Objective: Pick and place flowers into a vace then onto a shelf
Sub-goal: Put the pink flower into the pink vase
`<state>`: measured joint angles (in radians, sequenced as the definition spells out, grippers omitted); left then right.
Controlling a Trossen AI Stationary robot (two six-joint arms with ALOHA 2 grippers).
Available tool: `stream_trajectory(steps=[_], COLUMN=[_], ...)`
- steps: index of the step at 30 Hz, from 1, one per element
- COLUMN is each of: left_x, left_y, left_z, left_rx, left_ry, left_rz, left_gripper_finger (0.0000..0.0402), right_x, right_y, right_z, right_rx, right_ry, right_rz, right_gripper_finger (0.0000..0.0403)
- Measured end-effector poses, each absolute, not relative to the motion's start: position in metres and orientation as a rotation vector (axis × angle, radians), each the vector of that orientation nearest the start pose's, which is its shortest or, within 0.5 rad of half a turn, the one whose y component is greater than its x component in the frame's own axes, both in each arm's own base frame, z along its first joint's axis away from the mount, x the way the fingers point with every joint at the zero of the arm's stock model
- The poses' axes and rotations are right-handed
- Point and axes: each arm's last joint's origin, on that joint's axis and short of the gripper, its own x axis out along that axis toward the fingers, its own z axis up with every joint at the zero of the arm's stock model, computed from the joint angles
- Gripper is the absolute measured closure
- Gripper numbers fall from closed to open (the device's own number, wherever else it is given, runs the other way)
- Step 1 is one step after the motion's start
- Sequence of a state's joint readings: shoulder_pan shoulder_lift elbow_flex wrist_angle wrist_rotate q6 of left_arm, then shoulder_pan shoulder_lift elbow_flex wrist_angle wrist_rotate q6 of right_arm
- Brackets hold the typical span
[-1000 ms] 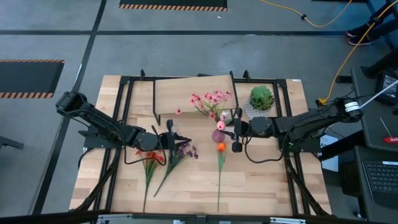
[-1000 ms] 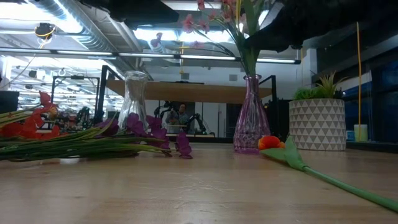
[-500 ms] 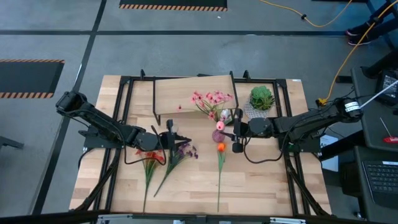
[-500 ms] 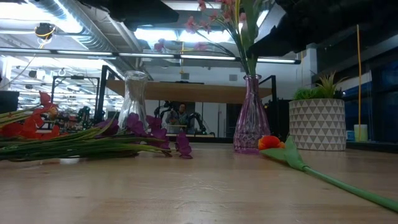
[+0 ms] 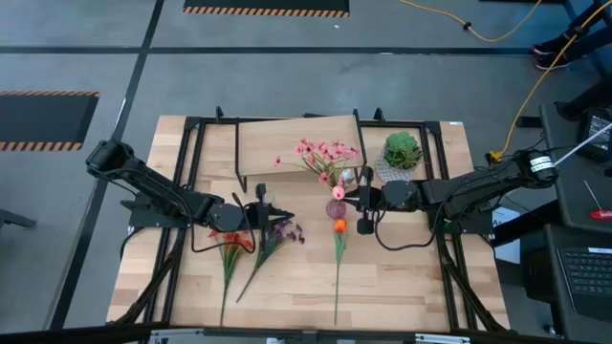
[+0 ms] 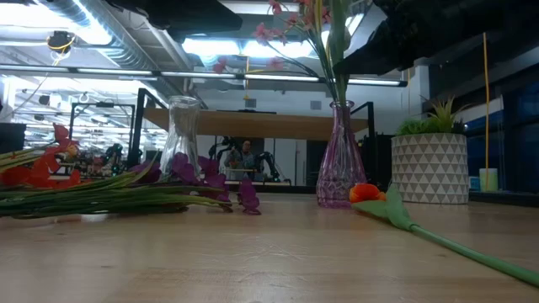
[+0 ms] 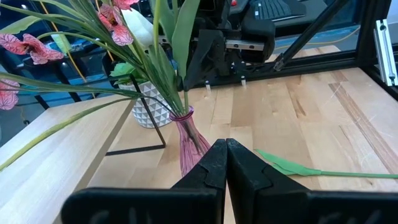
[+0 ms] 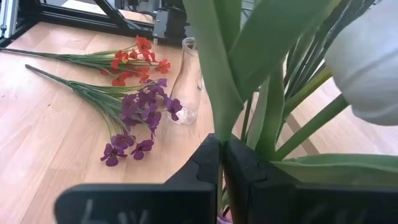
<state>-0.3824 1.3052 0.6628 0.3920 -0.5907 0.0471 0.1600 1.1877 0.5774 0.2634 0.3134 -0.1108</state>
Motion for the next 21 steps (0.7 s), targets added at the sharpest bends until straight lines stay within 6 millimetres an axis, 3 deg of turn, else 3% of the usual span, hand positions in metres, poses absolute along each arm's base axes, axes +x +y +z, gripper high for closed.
stream_trajectory(steps=[14, 21], left_x=[0.258, 0.258], left_y=[-0.086, -0.086], left_z=[0.237, 0.237], left_rx=[0.164, 0.164], left_ry=[0.227, 0.227], left_rz=[0.202, 0.202], left_gripper_finger=[0.0398, 0.0398], right_x=[0.244, 0.24], right_y=[0.03, 0.027], right_z=[0.222, 0.212], right_rx=[-0.195, -0.158], right_ry=[0.368, 0.392], right_rz=[-0.133, -0.148], right_gripper_finger=[0.04, 0.0401])
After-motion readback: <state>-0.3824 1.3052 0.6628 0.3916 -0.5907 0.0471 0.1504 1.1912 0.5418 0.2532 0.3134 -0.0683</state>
